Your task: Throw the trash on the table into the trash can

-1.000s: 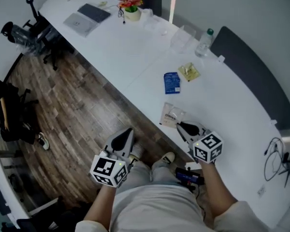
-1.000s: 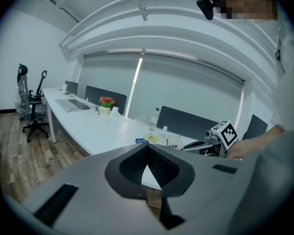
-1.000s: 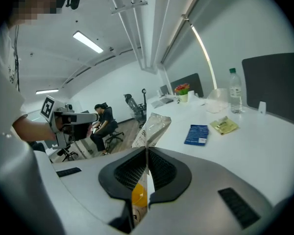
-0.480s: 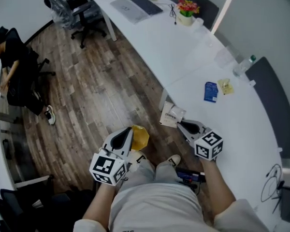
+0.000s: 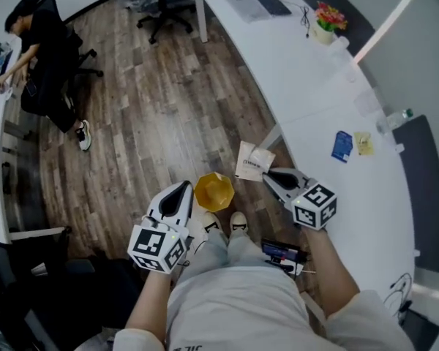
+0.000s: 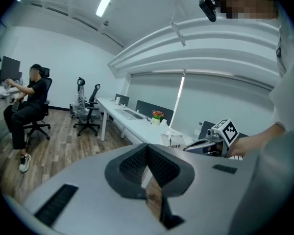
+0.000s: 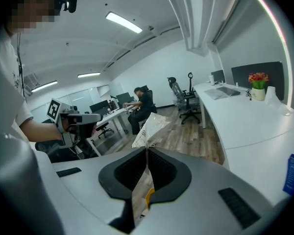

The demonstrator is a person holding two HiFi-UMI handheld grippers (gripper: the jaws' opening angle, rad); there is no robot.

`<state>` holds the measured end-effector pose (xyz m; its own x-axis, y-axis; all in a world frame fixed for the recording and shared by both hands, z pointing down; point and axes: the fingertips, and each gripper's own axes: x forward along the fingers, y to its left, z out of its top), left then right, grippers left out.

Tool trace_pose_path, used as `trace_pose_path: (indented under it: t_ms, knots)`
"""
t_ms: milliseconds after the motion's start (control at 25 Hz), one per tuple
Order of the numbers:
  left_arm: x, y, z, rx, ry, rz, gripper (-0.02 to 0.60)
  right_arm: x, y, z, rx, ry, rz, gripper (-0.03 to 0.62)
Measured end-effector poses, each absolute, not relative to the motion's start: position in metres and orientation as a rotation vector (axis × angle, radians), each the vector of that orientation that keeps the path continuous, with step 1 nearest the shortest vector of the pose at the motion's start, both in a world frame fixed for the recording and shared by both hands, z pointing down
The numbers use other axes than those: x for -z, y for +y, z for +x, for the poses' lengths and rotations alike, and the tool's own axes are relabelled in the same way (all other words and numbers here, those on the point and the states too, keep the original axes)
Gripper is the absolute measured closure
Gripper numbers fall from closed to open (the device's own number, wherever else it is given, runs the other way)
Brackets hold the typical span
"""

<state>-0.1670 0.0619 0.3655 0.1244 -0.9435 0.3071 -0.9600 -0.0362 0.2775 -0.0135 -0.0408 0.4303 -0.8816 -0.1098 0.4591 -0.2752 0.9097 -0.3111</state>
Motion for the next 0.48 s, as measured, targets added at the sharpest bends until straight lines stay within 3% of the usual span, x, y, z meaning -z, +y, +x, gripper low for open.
trace_pose_path:
  t_ms: [480]
  knots:
    - [-0.380, 0.103, -0.202, -0.004, -1.980, 1.816, 0.581, -0.395, -0.040, -0.066, -0.404, -2.636, 0.010, 0.554]
